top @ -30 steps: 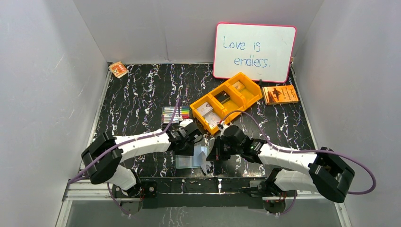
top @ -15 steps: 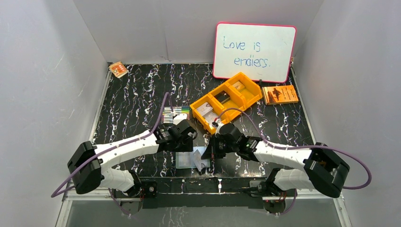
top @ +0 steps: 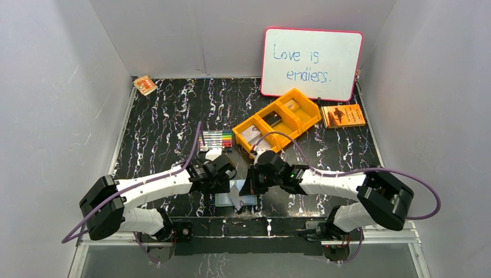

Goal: Put the credit cards into the card holder
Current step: Turn over the card slot in the card holder.

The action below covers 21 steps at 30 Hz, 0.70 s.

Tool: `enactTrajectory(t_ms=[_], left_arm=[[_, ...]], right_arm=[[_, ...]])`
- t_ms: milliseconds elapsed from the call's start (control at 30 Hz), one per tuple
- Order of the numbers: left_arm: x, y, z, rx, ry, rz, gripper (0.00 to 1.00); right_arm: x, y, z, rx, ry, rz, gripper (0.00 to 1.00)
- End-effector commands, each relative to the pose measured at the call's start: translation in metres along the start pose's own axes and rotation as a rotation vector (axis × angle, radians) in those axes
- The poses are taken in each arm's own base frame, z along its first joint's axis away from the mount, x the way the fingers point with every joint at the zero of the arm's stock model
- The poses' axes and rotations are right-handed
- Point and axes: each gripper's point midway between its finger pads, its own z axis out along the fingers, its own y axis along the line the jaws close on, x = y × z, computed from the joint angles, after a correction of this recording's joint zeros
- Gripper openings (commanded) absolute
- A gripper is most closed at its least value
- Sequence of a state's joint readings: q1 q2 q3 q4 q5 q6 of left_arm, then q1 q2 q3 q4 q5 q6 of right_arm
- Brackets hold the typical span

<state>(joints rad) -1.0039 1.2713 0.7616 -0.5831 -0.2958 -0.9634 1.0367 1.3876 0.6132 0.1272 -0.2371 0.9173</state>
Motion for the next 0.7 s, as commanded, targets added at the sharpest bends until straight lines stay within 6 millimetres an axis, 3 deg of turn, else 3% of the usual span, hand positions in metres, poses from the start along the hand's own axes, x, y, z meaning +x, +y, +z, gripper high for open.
enactTrajectory(t_ms=[0, 167, 367, 667], left_arm=[[0.003, 0.016, 0.003, -0.044, -0.028, -0.014, 0.50], [-0.002, 0.024, -0.001, -0.064, -0.065, -0.048, 0.49], [-0.003, 0.038, -0.006, -0.103, -0.093, -0.109, 0.48], [0.009, 0.043, -0.002, -0.059, -0.032, -0.186, 0.36]], right_arm=[[-0.020, 0.017, -0.023, -0.021, -0.120, -0.015, 0.00], [-0.029, 0.008, -0.035, -0.003, -0.220, 0.017, 0.00], [-0.036, 0.009, -0.023, -0.010, -0.229, 0.037, 0.00], [-0.048, -0.009, -0.013, -0.022, -0.362, 0.138, 0.00]])
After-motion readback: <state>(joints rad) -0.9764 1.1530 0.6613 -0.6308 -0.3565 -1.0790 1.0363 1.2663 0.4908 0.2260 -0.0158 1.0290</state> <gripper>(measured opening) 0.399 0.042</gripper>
